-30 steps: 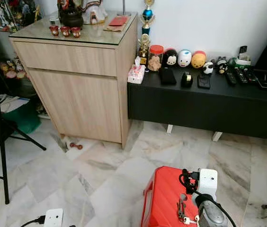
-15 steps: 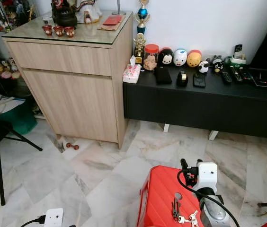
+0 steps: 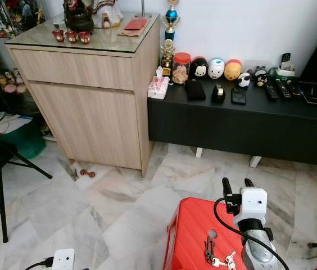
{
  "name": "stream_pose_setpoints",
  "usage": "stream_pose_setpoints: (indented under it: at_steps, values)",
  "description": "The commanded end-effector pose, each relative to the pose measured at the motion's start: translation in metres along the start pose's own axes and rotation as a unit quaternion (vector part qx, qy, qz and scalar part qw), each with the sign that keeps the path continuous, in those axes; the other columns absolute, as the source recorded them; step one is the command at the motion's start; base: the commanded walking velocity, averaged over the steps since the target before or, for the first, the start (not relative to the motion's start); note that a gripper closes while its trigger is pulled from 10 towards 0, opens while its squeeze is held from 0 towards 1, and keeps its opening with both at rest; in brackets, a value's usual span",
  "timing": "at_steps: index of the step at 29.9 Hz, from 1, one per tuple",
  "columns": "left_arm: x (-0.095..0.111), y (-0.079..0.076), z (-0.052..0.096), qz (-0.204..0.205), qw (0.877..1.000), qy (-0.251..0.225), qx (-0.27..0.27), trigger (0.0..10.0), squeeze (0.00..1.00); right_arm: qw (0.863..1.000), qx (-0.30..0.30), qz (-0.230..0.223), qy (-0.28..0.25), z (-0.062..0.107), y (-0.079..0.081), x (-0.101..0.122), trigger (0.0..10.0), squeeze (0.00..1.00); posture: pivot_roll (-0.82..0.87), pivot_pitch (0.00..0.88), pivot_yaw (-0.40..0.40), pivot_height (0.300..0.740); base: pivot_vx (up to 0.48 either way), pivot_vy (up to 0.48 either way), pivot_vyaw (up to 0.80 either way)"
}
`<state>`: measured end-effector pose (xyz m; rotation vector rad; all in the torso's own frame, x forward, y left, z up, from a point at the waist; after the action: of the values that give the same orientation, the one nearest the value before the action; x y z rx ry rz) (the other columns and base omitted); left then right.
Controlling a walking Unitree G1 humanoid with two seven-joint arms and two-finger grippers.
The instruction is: Hang keys on a hook
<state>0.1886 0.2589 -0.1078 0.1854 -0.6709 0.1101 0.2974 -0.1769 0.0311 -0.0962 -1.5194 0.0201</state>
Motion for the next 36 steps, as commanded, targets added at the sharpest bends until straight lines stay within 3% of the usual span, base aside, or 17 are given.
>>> stream_pose_setpoints:
  at_steps: [1, 19, 28, 36]
  values:
    - [-0.006, 0.003, 0.002, -0.01, 1.0, 0.006, 0.005, 10.0, 0.0, 1.0, 0.003, -0.01, -0.009, -0.005, 0.004, 0.009, 10.0, 0.0, 0.13, 0.0, -0.025, 0.74, 0.0, 0.0, 0.0]
    - [-0.003, 0.001, 0.001, -0.012, 1.0, -0.002, 0.004, 10.0, 0.0, 0.998, 0.054, 0.006, 0.01, -0.005, 0.022, 0.012, 10.0, 0.0, 0.12, 0.0, -0.023, 0.74, 0.0, 0.0, 0.0]
    - [-0.001, -0.003, 0.0, -0.014, 1.0, -0.002, 0.001, 10.0, 0.0, 0.998, 0.058, 0.006, 0.02, -0.005, 0.023, 0.009, 10.0, 0.0, 0.11, 0.0, -0.021, 0.691, 0.0, 0.0, 0.0]
    - [-0.001, -0.004, 0.0, -0.015, 1.0, -0.003, 0.0, 10.0, 0.0, 0.998, 0.065, 0.003, 0.013, -0.005, 0.023, 0.012, 10.0, 0.0, 0.11, 0.0, -0.02, 0.686, 0.0, 0.0, 0.0]
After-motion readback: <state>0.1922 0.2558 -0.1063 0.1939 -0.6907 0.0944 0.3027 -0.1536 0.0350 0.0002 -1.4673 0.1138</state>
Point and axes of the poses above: a point about 5 cm out from each wrist's last joint towards the gripper, its own z axis pointing back from the gripper into the wrist, its own x axis along the axis of the wrist's last joint, y = z × x, the point moved 4 cm from there along -z, pointing out of the wrist towards the gripper, and after that the axes turned 1 degree about -z, right-handed, at the moved point
